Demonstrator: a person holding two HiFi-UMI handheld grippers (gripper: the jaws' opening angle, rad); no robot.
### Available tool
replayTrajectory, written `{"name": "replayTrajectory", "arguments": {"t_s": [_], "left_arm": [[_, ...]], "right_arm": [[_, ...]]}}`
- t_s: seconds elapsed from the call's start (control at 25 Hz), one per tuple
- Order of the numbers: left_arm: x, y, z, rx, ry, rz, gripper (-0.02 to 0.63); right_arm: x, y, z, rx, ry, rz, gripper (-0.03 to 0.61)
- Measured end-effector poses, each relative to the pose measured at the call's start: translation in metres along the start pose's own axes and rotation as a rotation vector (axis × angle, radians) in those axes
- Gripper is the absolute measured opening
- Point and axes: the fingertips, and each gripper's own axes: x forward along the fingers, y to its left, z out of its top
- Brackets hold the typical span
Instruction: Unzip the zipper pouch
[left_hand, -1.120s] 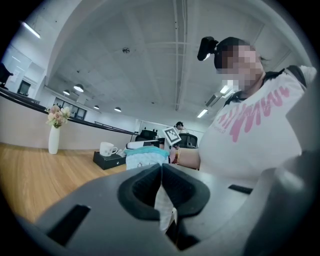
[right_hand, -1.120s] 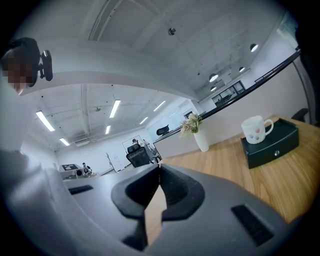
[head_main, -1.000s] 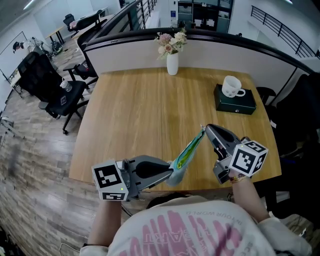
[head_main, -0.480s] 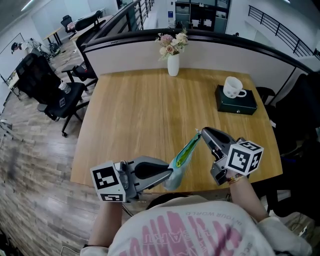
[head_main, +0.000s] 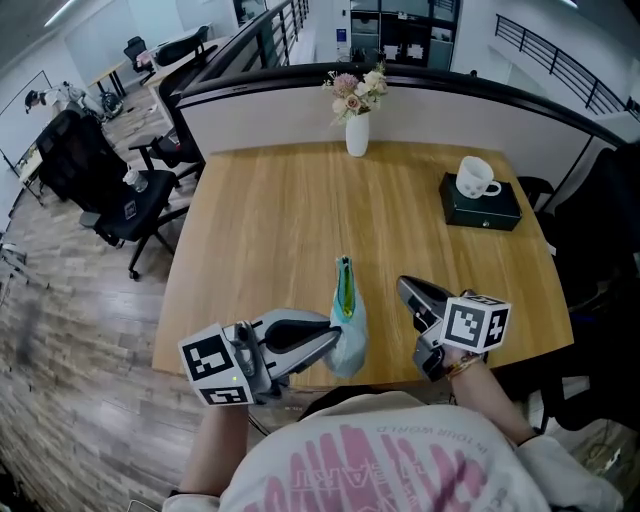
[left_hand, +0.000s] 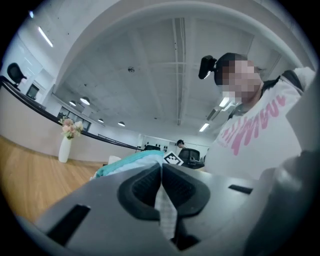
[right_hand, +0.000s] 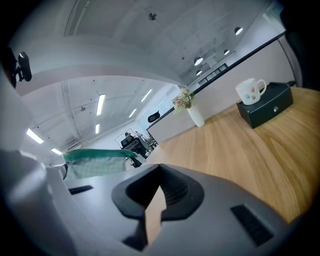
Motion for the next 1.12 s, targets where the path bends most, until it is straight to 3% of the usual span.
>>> {"name": "replayTrajectory", "arguments": {"t_s": [0.2, 0.44, 0.56, 0.76, 0.96, 1.12], "left_arm": [[-0.018, 0.036, -0.019, -0.006, 0.066, 0.288, 0.012], [-0.041, 0.049, -0.03, -0.037, 0.047, 0.499, 0.012], [-0.046, 0.046, -0.032, -0.052, 0.025, 0.525, 0.012], [-0.046, 0.031, -0.03, -0.082, -0.029, 0.488, 0.012], [-0.038, 0.011, -0.028, -0.072, -0.042, 0.479, 0.012], [-0.032, -0.001, -0.026, -0.065, -0.056, 0.518, 0.012]], "right_arm": [[0.0, 0.011, -0.024, 0.017, 0.024, -0.07, 0.0], [-0.014, 0.039, -0.027, -0.001, -0.02, -0.086, 0.0], [-0.026, 0.05, -0.02, -0.034, -0.062, -0.088, 0.0], [-0.047, 0.054, -0.006, -0.132, -0.119, -0.123, 0.0], [-0.064, 0.044, -0.009, -0.154, -0.101, -0.135, 0.0], [-0.08, 0.036, -0.014, -0.162, -0.067, -0.129, -0.001]]}}
